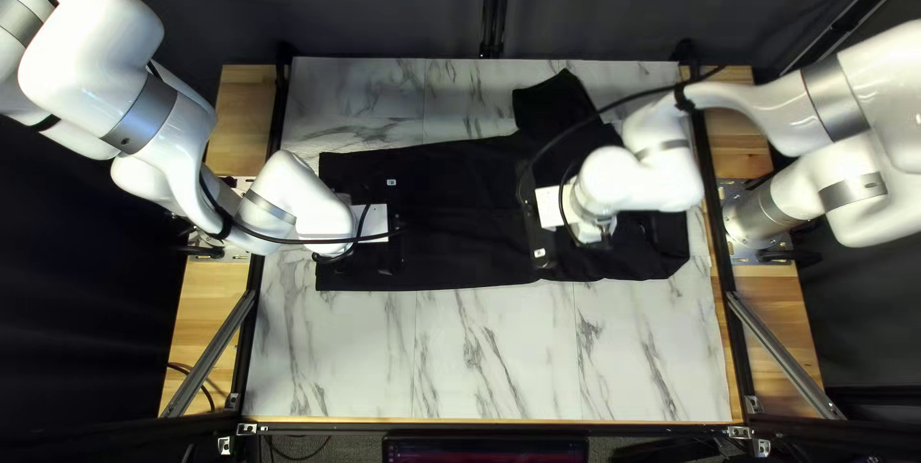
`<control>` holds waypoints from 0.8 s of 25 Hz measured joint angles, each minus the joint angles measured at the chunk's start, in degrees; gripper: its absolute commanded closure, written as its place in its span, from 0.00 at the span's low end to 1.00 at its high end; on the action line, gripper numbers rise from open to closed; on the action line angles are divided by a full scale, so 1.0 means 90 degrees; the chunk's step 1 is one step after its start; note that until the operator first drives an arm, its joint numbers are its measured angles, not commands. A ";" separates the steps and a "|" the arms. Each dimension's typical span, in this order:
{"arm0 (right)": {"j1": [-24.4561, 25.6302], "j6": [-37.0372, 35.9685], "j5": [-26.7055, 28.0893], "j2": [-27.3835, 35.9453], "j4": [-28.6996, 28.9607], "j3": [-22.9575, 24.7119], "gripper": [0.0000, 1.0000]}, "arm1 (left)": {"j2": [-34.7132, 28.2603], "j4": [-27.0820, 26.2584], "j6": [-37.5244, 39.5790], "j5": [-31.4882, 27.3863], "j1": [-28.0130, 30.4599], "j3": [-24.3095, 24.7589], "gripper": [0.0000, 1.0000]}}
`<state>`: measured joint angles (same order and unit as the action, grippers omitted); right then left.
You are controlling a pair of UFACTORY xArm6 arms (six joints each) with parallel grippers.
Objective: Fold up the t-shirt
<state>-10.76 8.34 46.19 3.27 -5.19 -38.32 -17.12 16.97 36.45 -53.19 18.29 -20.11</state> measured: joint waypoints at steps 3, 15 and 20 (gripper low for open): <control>-0.0037 0.0296 -0.0363 -0.0036 -0.0046 0.0173 0.00 | 0.0000 0.0000 0.0000 0.0000 0.0000 0.0000 0.00; -0.0241 0.1613 -0.1317 -0.0328 -0.0893 0.0542 0.00 | 0.0000 0.0000 0.0000 0.0000 0.0000 0.0000 0.00; -0.0286 0.1683 -0.1014 -0.0280 -0.0978 0.0451 0.00 | 0.0000 0.0000 0.0000 0.0000 0.0000 0.0000 0.00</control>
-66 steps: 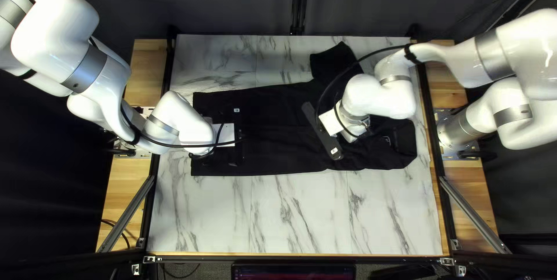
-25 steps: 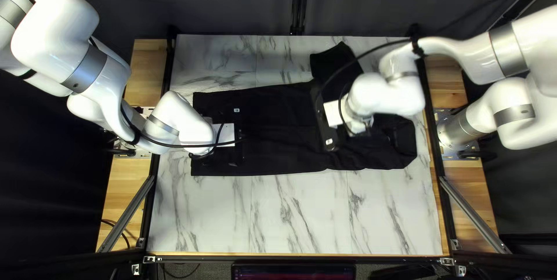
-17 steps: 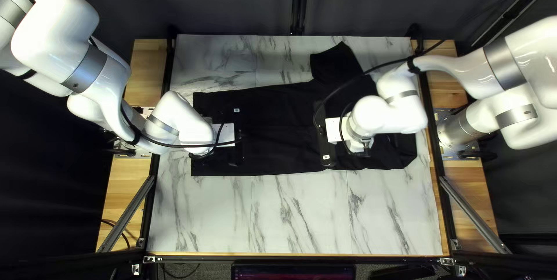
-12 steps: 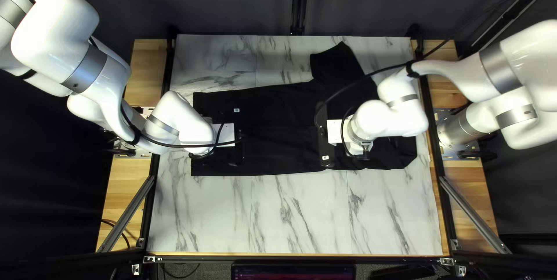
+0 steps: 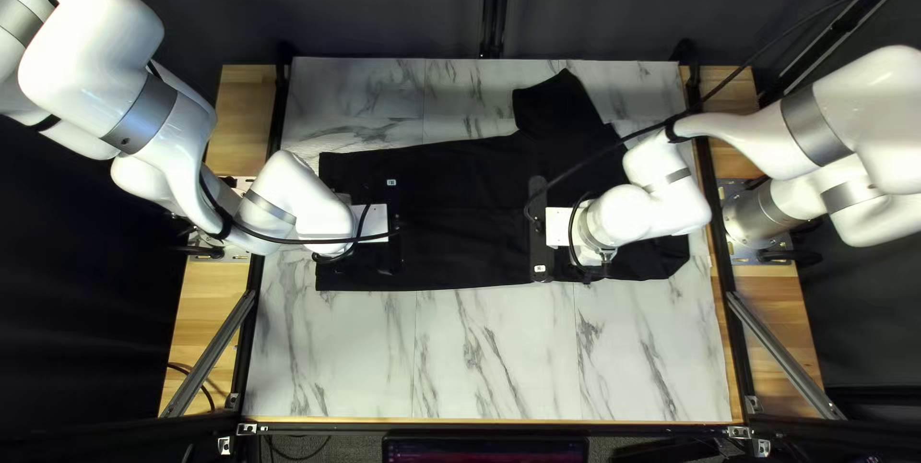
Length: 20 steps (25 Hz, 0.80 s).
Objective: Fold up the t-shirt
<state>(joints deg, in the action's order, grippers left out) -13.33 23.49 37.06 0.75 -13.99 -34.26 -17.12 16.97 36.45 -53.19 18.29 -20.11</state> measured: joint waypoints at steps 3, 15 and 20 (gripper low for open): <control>-0.0024 0.0032 0.0199 -0.0102 -0.0026 -0.0120 0.00 | 0.0000 0.0000 0.0000 0.0000 0.0000 0.0000 0.00; -0.0145 0.0204 0.1015 -0.0503 0.0014 -0.0648 0.00 | 0.0000 0.0000 0.0000 0.0000 0.0000 0.0000 0.00; -0.0180 0.0253 0.1228 -0.0620 0.0098 -0.0717 0.00 | 0.0000 0.0000 0.0000 0.0000 0.0000 0.0000 0.00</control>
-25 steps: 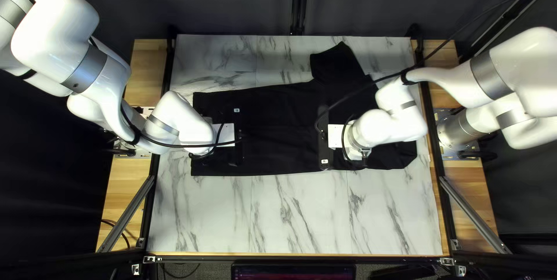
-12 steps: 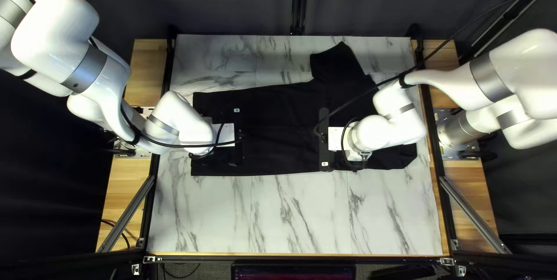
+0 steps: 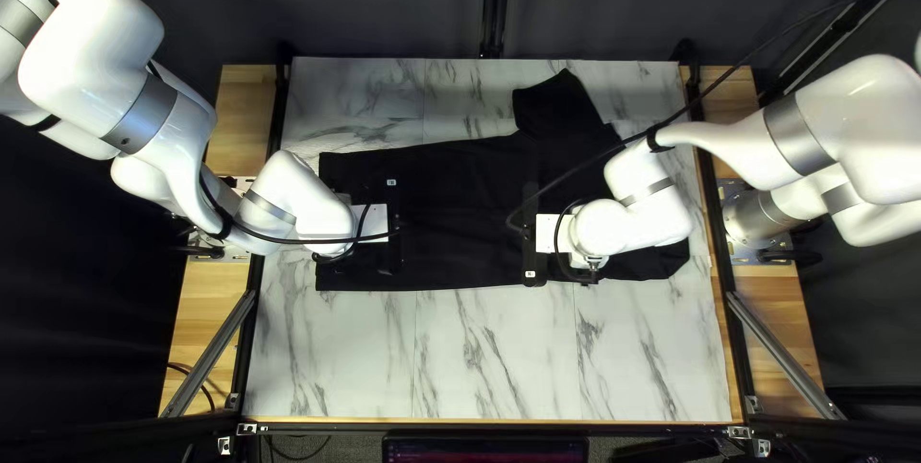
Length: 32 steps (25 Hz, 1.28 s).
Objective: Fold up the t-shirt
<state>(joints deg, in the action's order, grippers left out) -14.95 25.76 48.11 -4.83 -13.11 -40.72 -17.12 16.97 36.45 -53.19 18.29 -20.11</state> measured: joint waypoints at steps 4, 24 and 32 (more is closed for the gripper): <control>0.0023 0.0051 0.0068 -0.0074 0.0034 -0.0022 0.00 | 0.0000 0.0000 0.0000 0.0000 0.0000 0.0000 0.00; 0.0174 0.1454 -0.0976 0.0329 -0.1578 0.0345 0.00 | 0.0000 0.0000 0.0000 0.0000 0.0000 0.0000 0.00; 0.0401 0.2608 -0.2159 0.1066 -0.2836 0.1314 0.00 | 0.0000 0.0000 0.0000 0.0000 0.0000 0.0000 0.00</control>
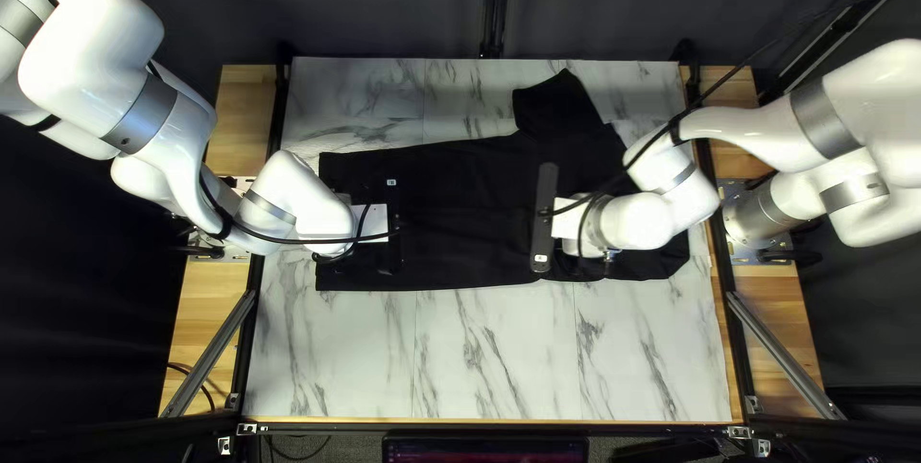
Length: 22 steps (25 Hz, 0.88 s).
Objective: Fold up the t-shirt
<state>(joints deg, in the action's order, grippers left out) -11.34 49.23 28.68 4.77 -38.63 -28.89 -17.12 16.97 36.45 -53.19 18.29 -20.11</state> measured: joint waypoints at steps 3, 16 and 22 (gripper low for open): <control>-0.0152 0.0079 0.0160 -0.0016 0.0149 0.0028 0.00 | 0.0000 0.0000 0.0000 0.0000 0.0000 0.0000 0.00; -0.0347 -0.0368 0.0680 -0.0732 0.0989 -0.0455 0.00 | 0.0000 0.0000 0.0000 0.0000 0.0000 0.0000 0.00; -0.0125 -0.0570 0.0543 -0.1114 0.0838 -0.0822 0.00 | 0.0000 0.0000 0.0000 0.0000 0.0000 0.0000 0.00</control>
<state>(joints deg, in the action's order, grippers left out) -12.47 44.10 33.57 -5.26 -31.08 -36.29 -17.12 16.97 36.45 -53.19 18.29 -20.11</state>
